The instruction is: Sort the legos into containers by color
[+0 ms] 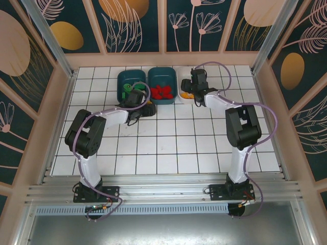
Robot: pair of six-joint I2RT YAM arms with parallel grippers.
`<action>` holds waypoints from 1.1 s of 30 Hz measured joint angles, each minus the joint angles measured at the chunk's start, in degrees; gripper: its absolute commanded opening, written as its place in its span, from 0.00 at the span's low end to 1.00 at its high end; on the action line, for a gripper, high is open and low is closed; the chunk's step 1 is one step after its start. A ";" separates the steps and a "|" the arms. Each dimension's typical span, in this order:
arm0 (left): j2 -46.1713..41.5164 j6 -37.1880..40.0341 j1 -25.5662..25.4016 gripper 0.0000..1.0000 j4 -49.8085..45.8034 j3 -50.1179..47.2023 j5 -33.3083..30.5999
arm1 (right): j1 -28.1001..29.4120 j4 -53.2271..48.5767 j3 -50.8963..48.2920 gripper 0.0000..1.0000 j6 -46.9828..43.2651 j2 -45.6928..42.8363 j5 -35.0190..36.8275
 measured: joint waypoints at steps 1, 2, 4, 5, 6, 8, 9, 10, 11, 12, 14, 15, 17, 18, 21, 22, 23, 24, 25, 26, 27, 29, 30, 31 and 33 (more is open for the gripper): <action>0.28 0.46 0.00 0.74 -0.09 0.42 -0.31 | -0.07 0.00 0.00 0.60 0.00 -0.17 -0.09; 0.52 1.01 0.00 0.74 -0.09 0.85 -0.66 | -0.11 0.02 -0.24 0.60 0.02 -0.39 -0.26; 0.79 2.16 0.00 0.74 0.00 1.44 -1.07 | -0.15 0.28 -1.92 0.61 0.22 -1.73 -0.68; 1.01 2.75 0.00 0.74 0.13 1.77 -1.29 | -0.15 0.39 -3.30 0.61 0.31 -2.78 -0.81; 1.40 3.37 0.00 0.74 0.22 2.12 -1.46 | -0.15 0.61 -5.14 0.61 0.48 -4.22 -1.11; 2.64 4.31 0.00 0.73 0.35 3.06 -1.95 | -0.15 0.87 -8.50 0.61 0.76 -7.17 -1.49; 3.52 4.76 0.00 0.73 0.44 3.69 -2.10 | -0.15 1.01 -10.19 0.61 0.92 -8.81 -1.75; 4.35 5.11 0.00 0.73 0.63 4.20 -2.21 | -0.15 1.09 -11.65 0.61 1.14 -10.36 -1.90; 5.25 5.42 0.00 0.72 0.68 4.66 -2.34 | -0.13 1.36 -13.18 0.61 1.57 -12.07 -2.19; 5.84 5.64 0.00 0.71 0.79 4.79 -2.36 | -0.13 1.64 -14.49 0.61 1.81 -13.64 -2.32; 6.45 5.77 0.00 0.69 0.83 4.79 -2.38 | -0.09 2.23 -16.76 0.61 2.19 -16.59 -2.54; 6.60 5.95 0.00 0.69 0.98 4.79 -2.40 | -0.09 2.40 -17.70 0.61 2.23 -17.90 -2.69; 6.62 6.14 0.00 0.67 1.33 4.79 -2.43 | 0.02 2.78 -19.26 0.61 2.49 -20.15 -2.75; 6.62 6.25 0.00 0.67 1.66 4.79 -2.49 | 0.04 3.02 -19.82 0.61 2.62 -21.00 -2.78; 6.62 6.88 0.00 0.63 1.92 4.83 -2.67 | 0.28 3.78 -21.33 0.61 3.13 -22.69 -2.91; 6.67 7.13 0.00 0.61 1.92 4.92 -2.80 | 0.39 3.91 -21.73 0.61 3.28 -22.97 -2.95; 6.80 7.50 0.00 0.59 1.90 5.20 -2.93 | 0.46 3.98 -22.14 0.61 3.48 -23.17 -3.13; 7.04 7.78 0.00 0.57 1.92 5.62 -3.23 | 0.57 4.09 -22.58 0.61 3.54 -23.28 -3.17; 7.26 8.04 0.00 0.55 1.95 5.97 -3.48 | 0.66 4.07 -22.88 0.61 3.58 -23.37 -3.23; 7.41 8.33 0.00 0.53 1.95 6.25 -3.72 | 0.70 4.07 -23.26 0.61 3.69 -23.39 -3.34; 7.48 8.52 0.00 0.51 2.10 6.29 -3.91 | 0.79 4.07 -23.58 0.61 3.72 -23.45 -3.37; 7.50 8.74 0.00 0.48 2.10 6.27 -4.09 | 0.83 4.07 -24.11 0.61 3.72 -23.61 -3.37; 7.50 8.92 0.00 0.46 2.14 6.27 -4.11 | 0.87 4.07 -24.37 0.61 3.72 -23.76 -3.37; 7.50 9.03 0.00 0.44 2.14 6.27 -4.13 | 0.90 4.07 -24.59 0.61 3.72 -23.93 -3.37; 7.50 9.33 0.00 0.39 2.25 6.21 -4.33 | 1.01 4.07 -25.05 0.61 3.74 -24.46 -3.37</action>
